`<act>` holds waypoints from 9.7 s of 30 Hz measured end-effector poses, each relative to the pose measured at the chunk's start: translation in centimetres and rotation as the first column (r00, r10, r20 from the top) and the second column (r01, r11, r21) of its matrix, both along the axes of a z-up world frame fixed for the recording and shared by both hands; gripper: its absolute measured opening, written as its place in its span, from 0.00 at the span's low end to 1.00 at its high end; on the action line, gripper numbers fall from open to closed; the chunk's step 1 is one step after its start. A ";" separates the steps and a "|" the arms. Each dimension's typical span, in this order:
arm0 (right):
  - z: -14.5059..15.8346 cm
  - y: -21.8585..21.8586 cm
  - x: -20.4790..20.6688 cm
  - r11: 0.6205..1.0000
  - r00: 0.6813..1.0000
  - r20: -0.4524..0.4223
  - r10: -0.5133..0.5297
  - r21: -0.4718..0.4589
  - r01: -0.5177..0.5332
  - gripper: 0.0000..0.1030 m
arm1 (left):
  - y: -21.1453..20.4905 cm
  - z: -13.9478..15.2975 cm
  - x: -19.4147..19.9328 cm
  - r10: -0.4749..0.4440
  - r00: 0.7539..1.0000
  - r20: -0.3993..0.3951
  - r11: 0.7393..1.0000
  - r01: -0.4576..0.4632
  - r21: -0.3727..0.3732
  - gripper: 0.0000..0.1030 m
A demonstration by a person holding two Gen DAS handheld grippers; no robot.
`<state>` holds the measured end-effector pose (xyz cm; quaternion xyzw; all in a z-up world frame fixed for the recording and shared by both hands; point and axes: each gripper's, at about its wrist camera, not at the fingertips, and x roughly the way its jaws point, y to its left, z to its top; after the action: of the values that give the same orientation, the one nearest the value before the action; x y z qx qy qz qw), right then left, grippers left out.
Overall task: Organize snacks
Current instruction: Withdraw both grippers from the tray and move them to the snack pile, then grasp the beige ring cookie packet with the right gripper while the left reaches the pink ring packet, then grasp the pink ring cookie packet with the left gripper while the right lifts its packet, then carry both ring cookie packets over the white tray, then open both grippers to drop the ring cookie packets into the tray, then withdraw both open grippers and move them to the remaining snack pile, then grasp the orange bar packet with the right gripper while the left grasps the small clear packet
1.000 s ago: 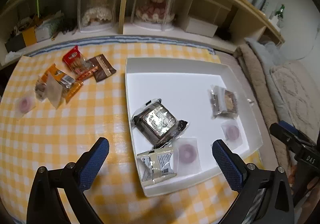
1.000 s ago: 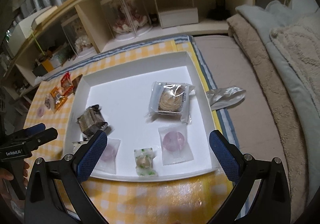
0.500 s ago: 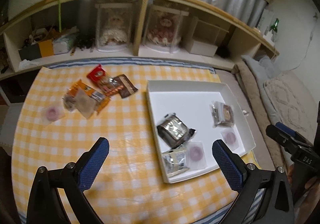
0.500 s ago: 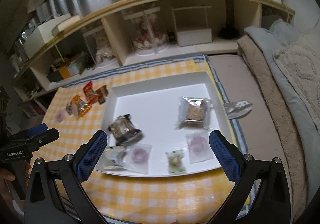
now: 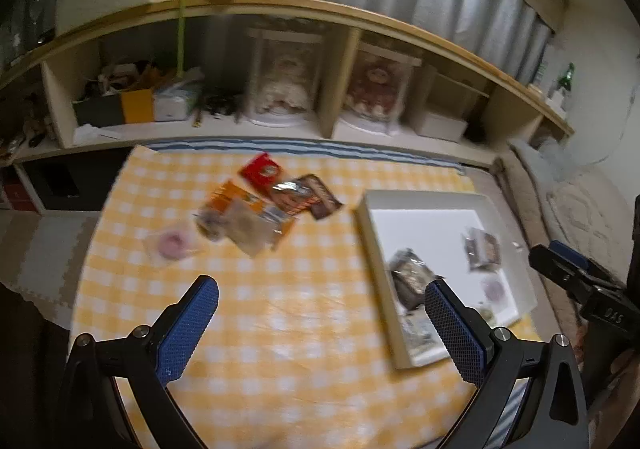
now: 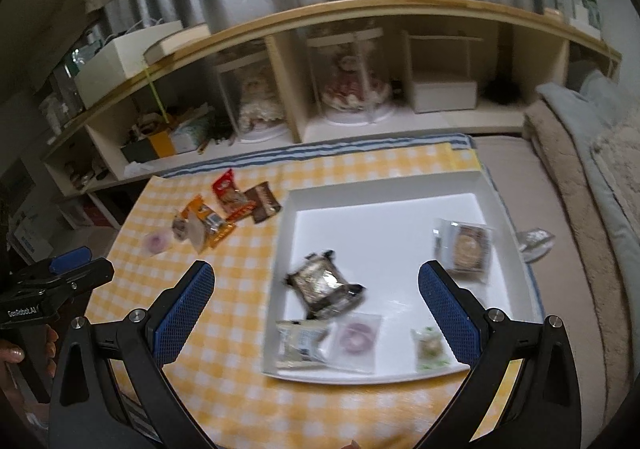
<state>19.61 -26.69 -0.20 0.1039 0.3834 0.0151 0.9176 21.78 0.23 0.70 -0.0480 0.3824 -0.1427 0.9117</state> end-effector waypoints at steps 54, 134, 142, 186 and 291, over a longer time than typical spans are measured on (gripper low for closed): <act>-17.8 24.6 18.0 0.706 0.870 -0.225 0.438 -0.513 -0.488 0.47 | 12.0 -18.1 20.8 0.177 0.977 -0.115 0.906 -0.116 0.406 1.00; -5.5 11.9 7.4 0.952 0.953 -0.062 0.296 -0.057 -0.299 0.45 | 5.6 -4.5 9.7 0.132 0.991 -0.013 0.991 -0.132 -0.002 0.47; -3.0 6.0 6.3 0.977 0.980 -0.022 0.200 -0.071 -0.201 0.45 | 1.7 -1.3 6.5 0.041 0.998 0.047 0.996 -0.038 -0.075 0.47; -14.4 -9.7 5.5 0.999 0.961 -0.277 0.003 0.047 0.010 0.45 | -19.2 -13.3 21.9 -0.072 0.979 -0.193 0.989 0.045 -0.141 0.47; -13.5 17.7 20.4 0.813 0.828 -0.114 0.549 -0.156 -0.560 0.69 | 11.4 -18.8 23.6 0.120 0.923 -0.365 0.847 -0.287 -0.448 0.67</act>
<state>40.03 -8.97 -13.69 -0.0966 0.4259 0.2432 0.8661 45.36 11.67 -18.06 -0.3424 0.4698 -0.1267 0.8037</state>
